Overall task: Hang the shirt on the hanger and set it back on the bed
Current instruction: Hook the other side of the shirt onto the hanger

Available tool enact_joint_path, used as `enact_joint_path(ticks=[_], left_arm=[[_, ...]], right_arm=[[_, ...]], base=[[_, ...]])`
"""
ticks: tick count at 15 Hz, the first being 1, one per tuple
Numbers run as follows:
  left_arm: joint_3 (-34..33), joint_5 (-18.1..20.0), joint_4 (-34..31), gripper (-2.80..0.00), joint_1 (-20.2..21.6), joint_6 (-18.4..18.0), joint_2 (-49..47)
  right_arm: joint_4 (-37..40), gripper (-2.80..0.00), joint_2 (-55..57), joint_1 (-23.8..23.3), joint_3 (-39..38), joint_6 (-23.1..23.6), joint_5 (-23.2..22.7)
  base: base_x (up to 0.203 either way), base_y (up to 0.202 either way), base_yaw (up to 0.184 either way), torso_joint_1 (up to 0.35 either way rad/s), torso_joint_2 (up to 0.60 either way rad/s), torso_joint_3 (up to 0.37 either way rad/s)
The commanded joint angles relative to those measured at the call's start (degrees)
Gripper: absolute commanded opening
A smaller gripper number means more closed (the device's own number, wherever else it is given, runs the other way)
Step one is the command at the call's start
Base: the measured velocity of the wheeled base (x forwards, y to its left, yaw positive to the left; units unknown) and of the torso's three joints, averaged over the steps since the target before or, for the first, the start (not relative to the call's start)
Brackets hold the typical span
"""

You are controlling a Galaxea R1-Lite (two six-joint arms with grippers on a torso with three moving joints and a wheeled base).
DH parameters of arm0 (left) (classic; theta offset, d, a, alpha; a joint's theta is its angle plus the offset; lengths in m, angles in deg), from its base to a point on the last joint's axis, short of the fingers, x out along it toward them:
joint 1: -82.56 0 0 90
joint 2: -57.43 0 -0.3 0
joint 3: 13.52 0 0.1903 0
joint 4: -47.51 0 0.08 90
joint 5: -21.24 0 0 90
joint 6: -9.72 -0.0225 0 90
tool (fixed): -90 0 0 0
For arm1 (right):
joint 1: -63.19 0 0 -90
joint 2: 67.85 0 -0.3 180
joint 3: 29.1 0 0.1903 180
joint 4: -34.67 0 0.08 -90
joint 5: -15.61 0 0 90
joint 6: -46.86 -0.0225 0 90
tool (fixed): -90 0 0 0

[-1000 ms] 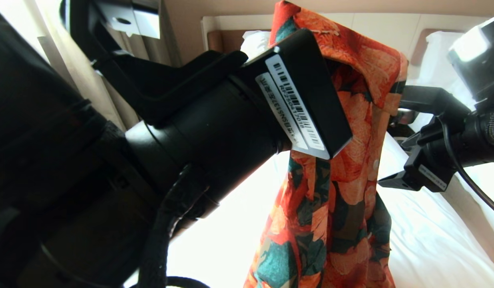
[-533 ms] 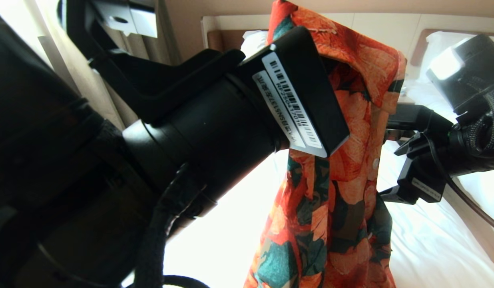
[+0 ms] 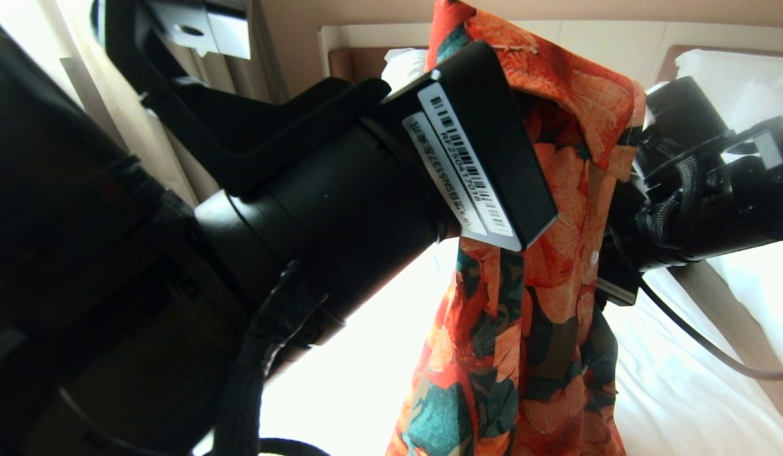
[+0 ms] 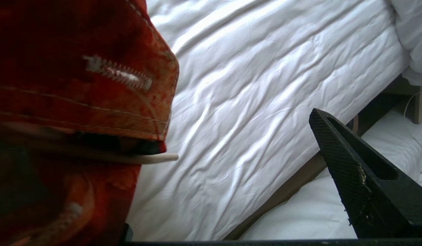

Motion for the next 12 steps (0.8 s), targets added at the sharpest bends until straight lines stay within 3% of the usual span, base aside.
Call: enact_joint_path(ticks=[1, 3, 4, 12], left_arm=[[0.0, -0.1, 0.3, -2.8, 0.0, 0.1, 0.1], [0.0, -0.1, 0.3, -2.8, 0.0, 0.1, 0.3], [0.0, -0.1, 0.3, -2.8, 0.0, 0.1, 0.3], [0.0, -0.1, 0.3, -2.8, 0.0, 0.1, 0.3]], right_arm=[[0.0, 0.0, 1.8, 0.8, 0.0, 0.7, 0.1], [-0.5, 0.0, 2.0, 1.5, 0.1, 2.0, 0.1], [-1.6, -2.8, 2.2, 1.7, 0.2, 2.2, 0.1], [-5.0, -2.8, 5.1, 3.9, 3.3, 3.3, 0.2]], base=[[0.0, 0.0, 0.0, 0.0, 0.0, 0.0], [0.0, 0.0, 0.0, 0.0, 0.0, 0.0], [0.0, 0.0, 0.0, 0.0, 0.0, 0.0], [0.0, 0.0, 0.0, 0.0, 0.0, 0.0]])
